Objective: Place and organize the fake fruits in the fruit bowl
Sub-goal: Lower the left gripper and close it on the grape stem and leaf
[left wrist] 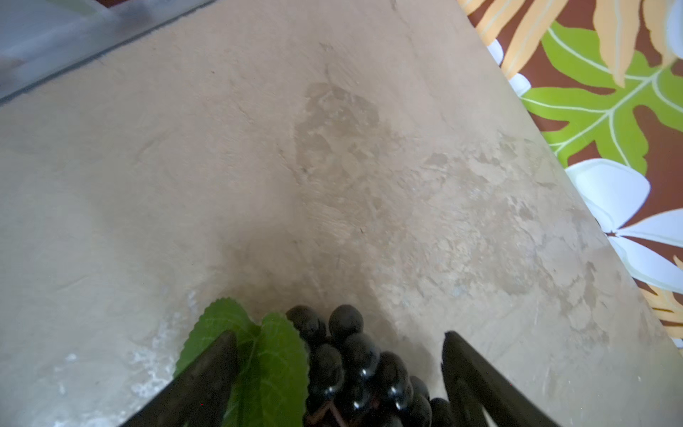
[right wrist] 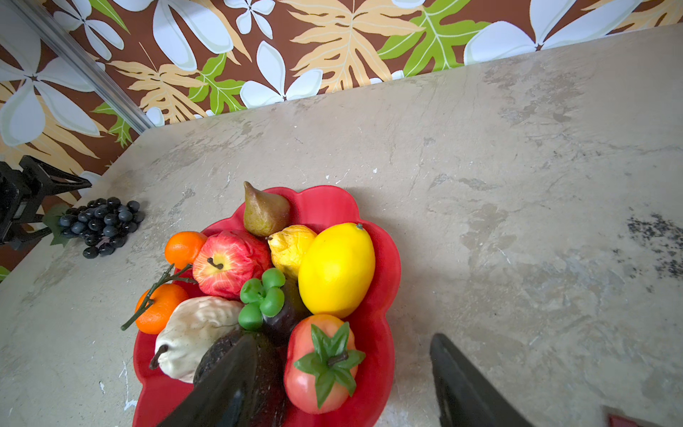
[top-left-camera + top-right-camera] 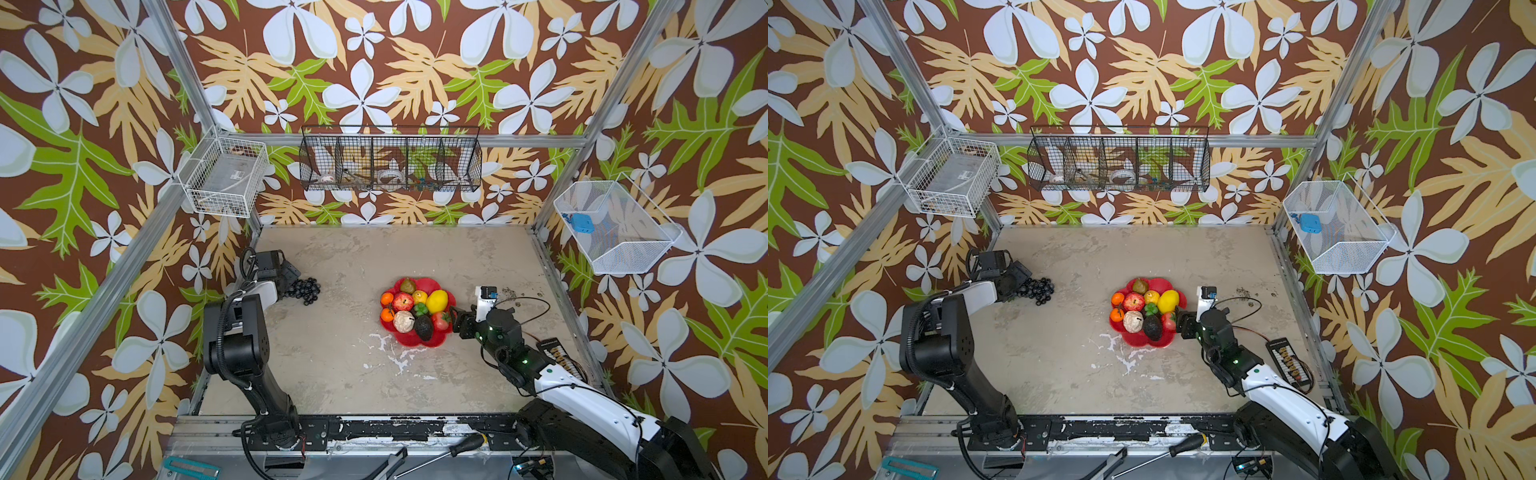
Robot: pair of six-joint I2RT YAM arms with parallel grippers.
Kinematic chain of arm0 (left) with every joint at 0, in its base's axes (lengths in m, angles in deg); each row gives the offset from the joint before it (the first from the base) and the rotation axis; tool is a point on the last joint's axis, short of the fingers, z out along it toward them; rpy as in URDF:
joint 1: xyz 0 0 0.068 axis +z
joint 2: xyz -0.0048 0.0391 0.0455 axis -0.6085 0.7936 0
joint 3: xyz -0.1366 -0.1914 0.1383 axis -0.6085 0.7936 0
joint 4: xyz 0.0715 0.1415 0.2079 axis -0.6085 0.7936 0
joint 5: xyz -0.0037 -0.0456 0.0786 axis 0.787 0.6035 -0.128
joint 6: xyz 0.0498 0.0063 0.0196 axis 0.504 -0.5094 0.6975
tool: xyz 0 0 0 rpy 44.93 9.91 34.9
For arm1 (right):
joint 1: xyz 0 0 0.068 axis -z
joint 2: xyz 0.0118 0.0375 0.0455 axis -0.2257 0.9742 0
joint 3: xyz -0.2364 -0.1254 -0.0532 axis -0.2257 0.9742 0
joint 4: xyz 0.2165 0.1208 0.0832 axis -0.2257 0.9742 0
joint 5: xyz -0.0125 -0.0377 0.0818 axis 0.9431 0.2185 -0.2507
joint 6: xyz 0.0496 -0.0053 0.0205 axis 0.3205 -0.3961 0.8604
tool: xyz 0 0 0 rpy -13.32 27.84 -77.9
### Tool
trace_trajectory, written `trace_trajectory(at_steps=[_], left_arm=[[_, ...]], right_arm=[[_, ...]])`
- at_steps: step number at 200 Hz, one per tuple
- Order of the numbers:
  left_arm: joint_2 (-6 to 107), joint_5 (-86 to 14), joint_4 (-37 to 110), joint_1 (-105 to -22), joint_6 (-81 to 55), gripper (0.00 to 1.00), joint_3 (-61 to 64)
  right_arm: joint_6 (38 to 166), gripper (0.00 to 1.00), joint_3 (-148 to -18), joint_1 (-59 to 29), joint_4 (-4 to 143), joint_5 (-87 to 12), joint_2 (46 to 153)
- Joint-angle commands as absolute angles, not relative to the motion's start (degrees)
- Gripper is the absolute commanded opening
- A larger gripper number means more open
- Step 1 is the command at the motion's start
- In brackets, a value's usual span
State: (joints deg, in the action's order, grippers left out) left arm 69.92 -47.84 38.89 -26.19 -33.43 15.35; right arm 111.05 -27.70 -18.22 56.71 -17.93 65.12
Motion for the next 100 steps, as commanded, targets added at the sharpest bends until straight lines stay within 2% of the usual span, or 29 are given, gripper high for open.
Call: trace_trajectory(at_steps=[1, 61, 100], left_arm=[[68.54, -46.25, 37.48, -28.53, -34.00, 0.85, 16.84], [66.88, -42.45, 35.02, -35.39, -34.08, 0.78, 20.76], [65.25, -41.62, 35.39, -40.64, -33.45, 0.77, 21.11]], right_arm=[[111.43, 0.74, -28.20, -18.25, 56.37, -17.61, 65.15], [111.51, 0.74, -28.24, -18.32, 56.02, -17.87, 66.07], [111.49, 0.74, -28.20, -18.25, 55.91, -17.87, 66.39]])
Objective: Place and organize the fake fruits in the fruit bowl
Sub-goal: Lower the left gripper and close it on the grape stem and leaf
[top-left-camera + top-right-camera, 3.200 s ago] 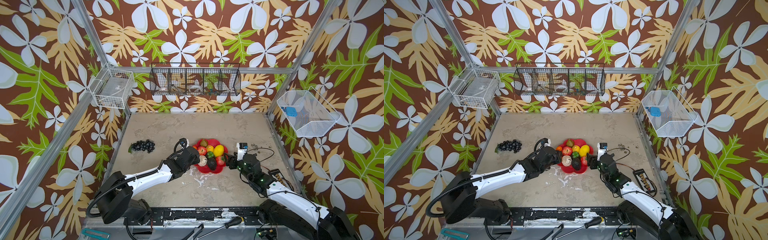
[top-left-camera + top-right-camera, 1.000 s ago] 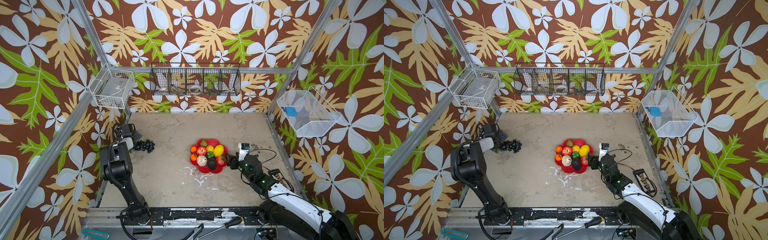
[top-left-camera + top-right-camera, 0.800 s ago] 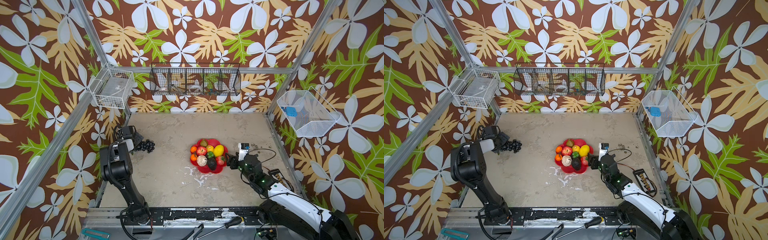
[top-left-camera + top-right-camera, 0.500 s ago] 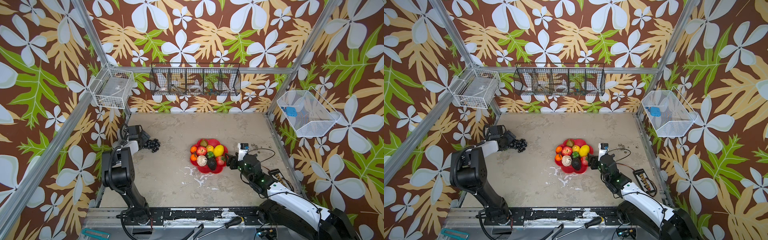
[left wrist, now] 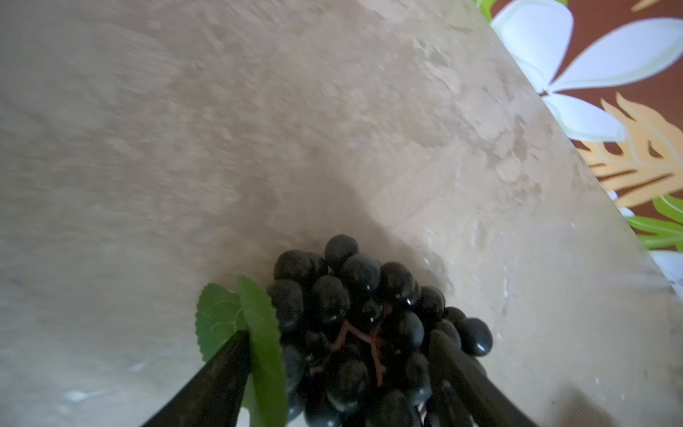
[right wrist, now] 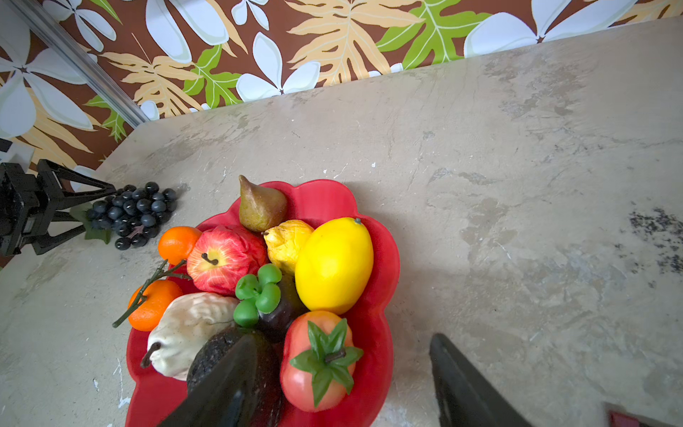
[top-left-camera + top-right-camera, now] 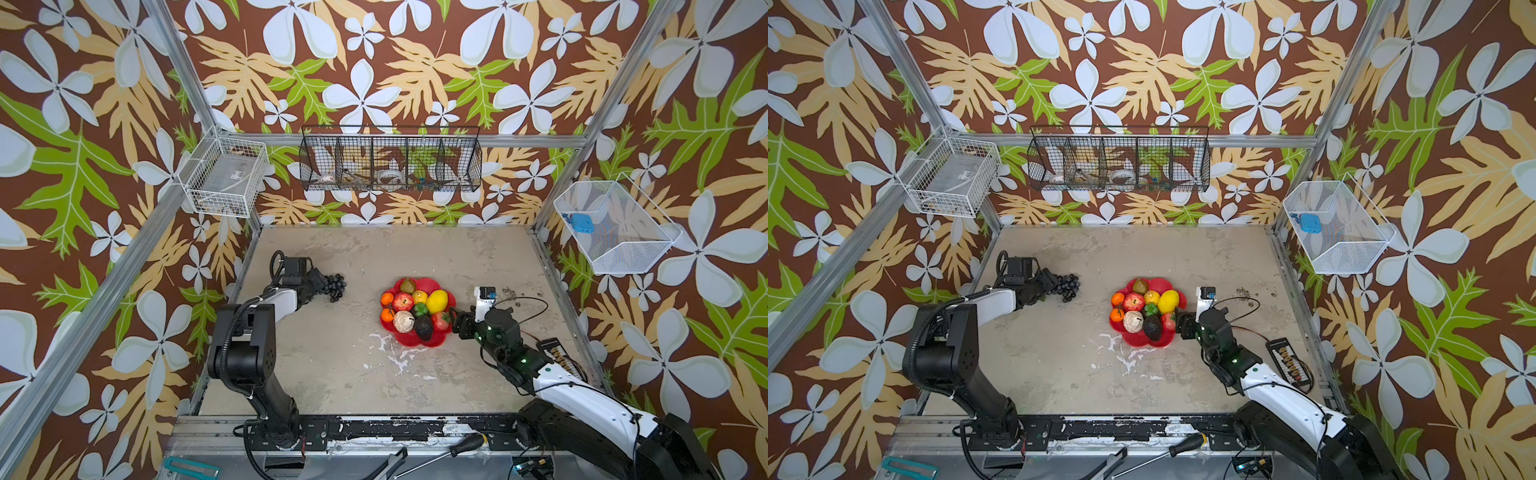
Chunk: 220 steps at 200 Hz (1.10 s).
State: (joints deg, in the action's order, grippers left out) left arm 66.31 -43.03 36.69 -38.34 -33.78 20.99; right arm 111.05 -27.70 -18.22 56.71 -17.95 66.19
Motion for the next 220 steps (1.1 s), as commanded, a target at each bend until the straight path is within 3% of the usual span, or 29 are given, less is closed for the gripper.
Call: trace_trajectory(at_steps=[1, 46, 86, 108, 165, 220], left_arm=[[65.21, -41.62, 35.34, -40.77, -33.42, 0.77, 21.11], [62.53, -40.05, 34.22, -43.46, -31.95, 0.76, 22.70], [57.70, -58.15, 39.20, -43.04, -30.78, 0.76, 23.87], [59.32, -57.99, 39.48, -40.76, -30.36, 0.74, 23.12], [64.82, -54.38, 39.42, -39.66, -29.41, 0.54, 20.36], [65.17, -55.30, 39.51, -39.19, -29.08, 0.45, 21.36]], right_arm=[[111.50, 0.74, -28.20, -18.24, 55.87, -17.87, 66.38], [111.51, 0.74, -28.20, -18.25, 55.77, -17.87, 66.65], [111.60, 0.74, -28.28, -18.32, 55.65, -18.14, 66.91], [111.69, 0.74, -28.28, -18.30, 55.66, -18.31, 66.91], [111.57, 0.73, -28.28, -18.27, 55.93, -18.22, 66.47], [111.60, 0.73, -28.36, -18.34, 56.11, -18.13, 66.34]])
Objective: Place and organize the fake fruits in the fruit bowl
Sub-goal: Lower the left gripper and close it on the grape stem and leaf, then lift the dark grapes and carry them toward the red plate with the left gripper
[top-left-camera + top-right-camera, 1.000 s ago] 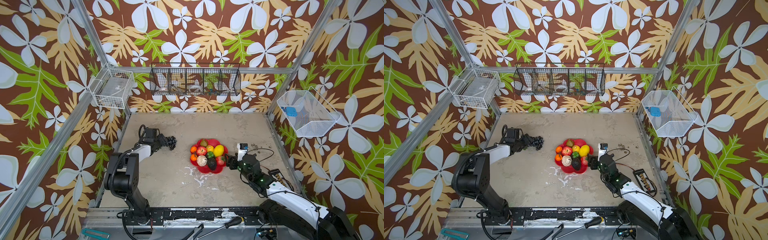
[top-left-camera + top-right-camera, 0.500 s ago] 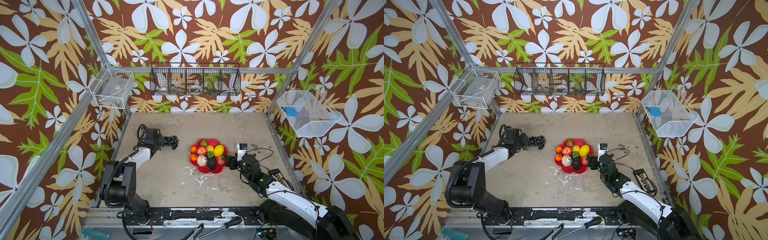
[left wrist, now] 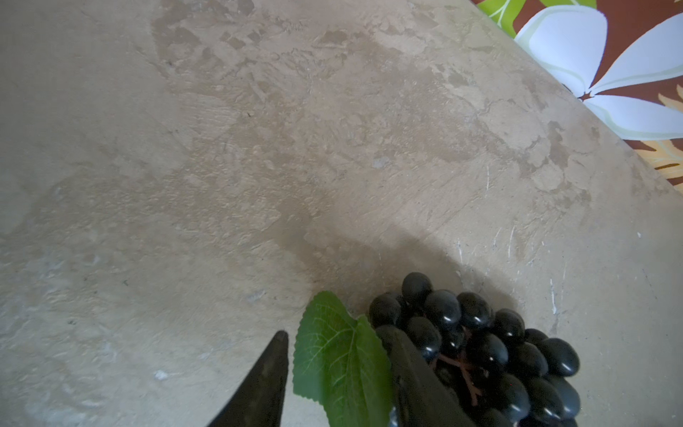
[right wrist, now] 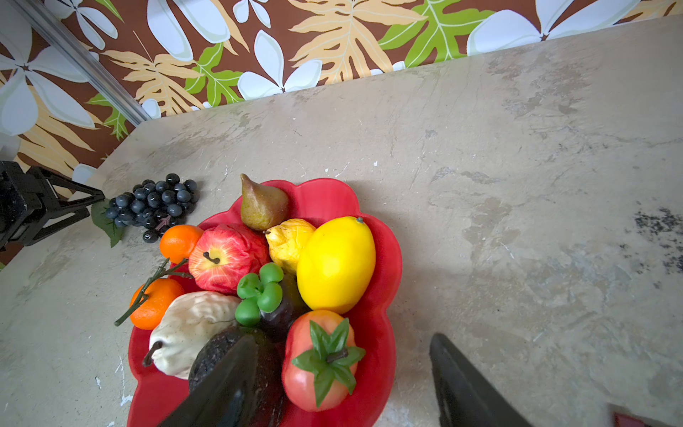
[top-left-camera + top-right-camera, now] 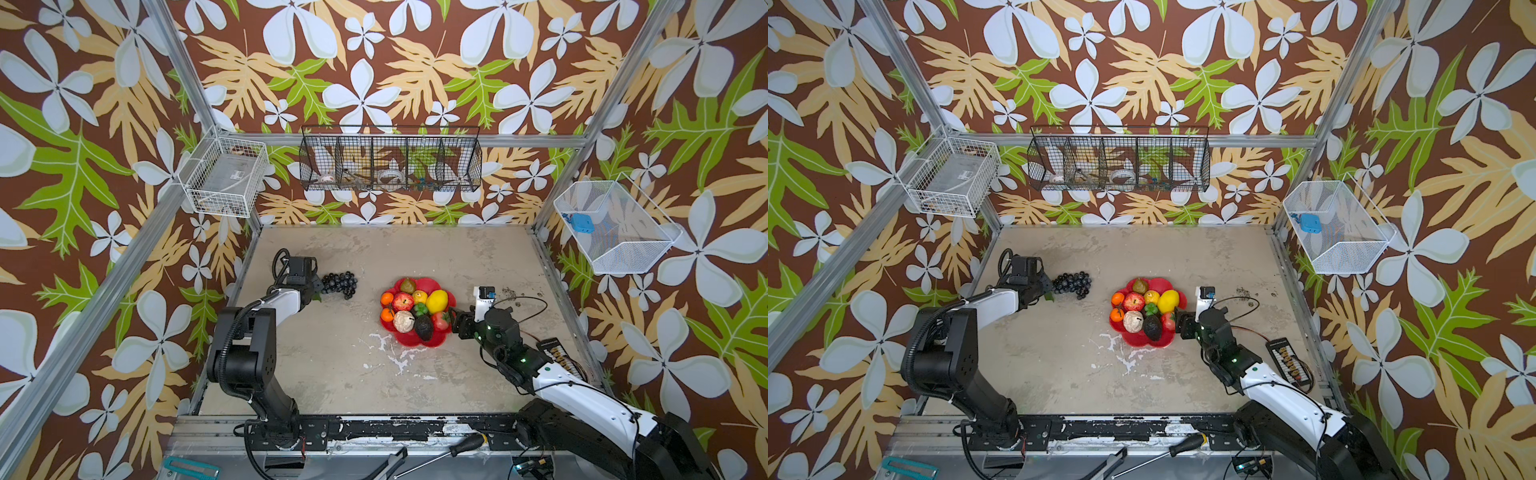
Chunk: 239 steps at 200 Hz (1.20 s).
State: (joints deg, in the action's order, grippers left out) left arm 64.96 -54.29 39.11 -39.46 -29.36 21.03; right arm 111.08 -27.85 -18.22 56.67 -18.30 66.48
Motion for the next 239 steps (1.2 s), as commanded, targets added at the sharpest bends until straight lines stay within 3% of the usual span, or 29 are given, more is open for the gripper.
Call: trace_trajectory(at_steps=[1, 60, 120, 239], left_arm=[[65.22, -55.32, 39.51, -39.17, -29.08, 0.44, 21.37], [67.68, -53.78, 38.90, -38.62, -28.82, 0.34, 20.55], [69.73, -49.91, 36.61, -38.62, -28.91, 0.33, 19.20], [73.95, -48.33, 36.10, -38.62, -28.65, 0.20, 16.28]], right_arm=[[111.60, 0.74, -28.37, -18.34, 56.11, -18.13, 66.36], [111.60, 0.74, -28.37, -18.28, 56.19, -18.05, 66.43], [111.59, 0.74, -28.52, -18.25, 56.12, -18.13, 66.96], [111.64, 0.74, -28.63, -18.31, 55.93, -18.31, 67.69]])
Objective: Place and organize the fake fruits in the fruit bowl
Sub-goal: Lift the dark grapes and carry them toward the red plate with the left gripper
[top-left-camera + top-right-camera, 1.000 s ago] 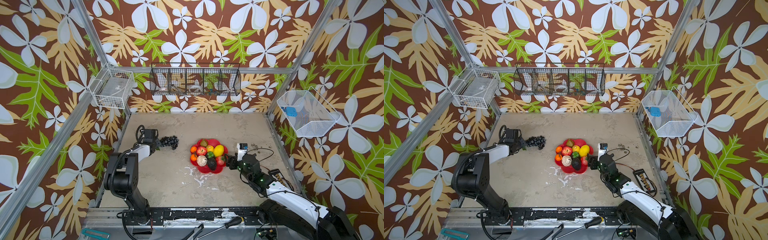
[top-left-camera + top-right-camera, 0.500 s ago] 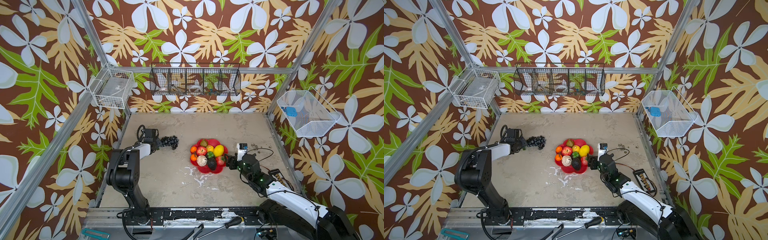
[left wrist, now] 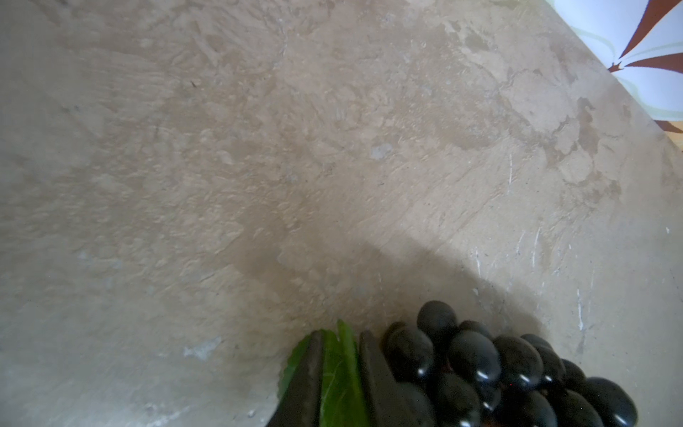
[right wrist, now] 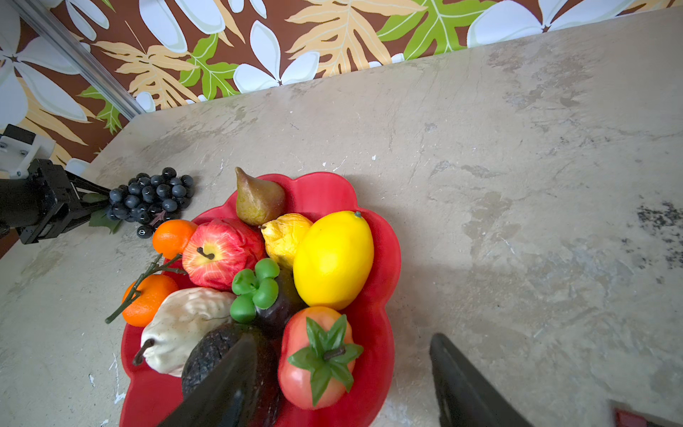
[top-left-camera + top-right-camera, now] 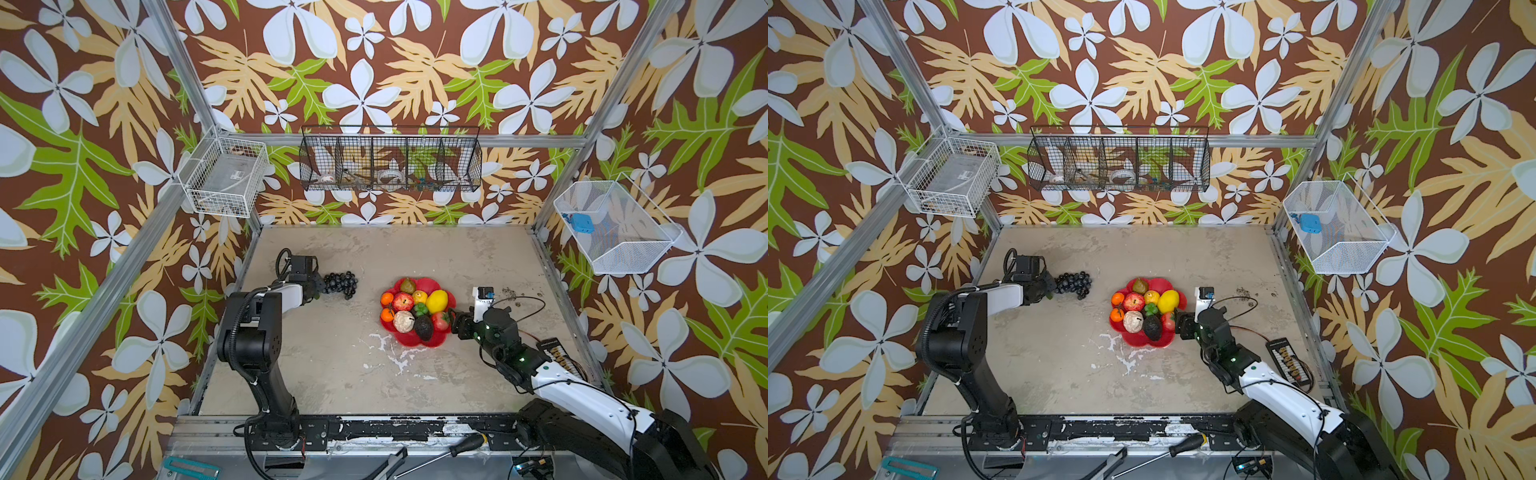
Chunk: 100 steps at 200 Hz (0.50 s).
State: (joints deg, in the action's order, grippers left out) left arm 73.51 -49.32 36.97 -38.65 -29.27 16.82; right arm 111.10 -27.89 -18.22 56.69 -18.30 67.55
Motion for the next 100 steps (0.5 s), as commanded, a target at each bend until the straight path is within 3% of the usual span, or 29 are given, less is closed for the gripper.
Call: trace_trajectory(at_steps=[1, 100], left_arm=[[73.96, -48.32, 36.09, -38.62, -28.65, 0.20, 16.24], [66.33, -45.41, 32.24, -40.76, -31.31, 0.03, 23.80]], right_arm=[[111.67, 0.74, -28.63, -18.32, 55.93, -18.31, 67.70], [111.69, 0.73, -28.80, -18.29, 55.84, -18.51, 68.32]])
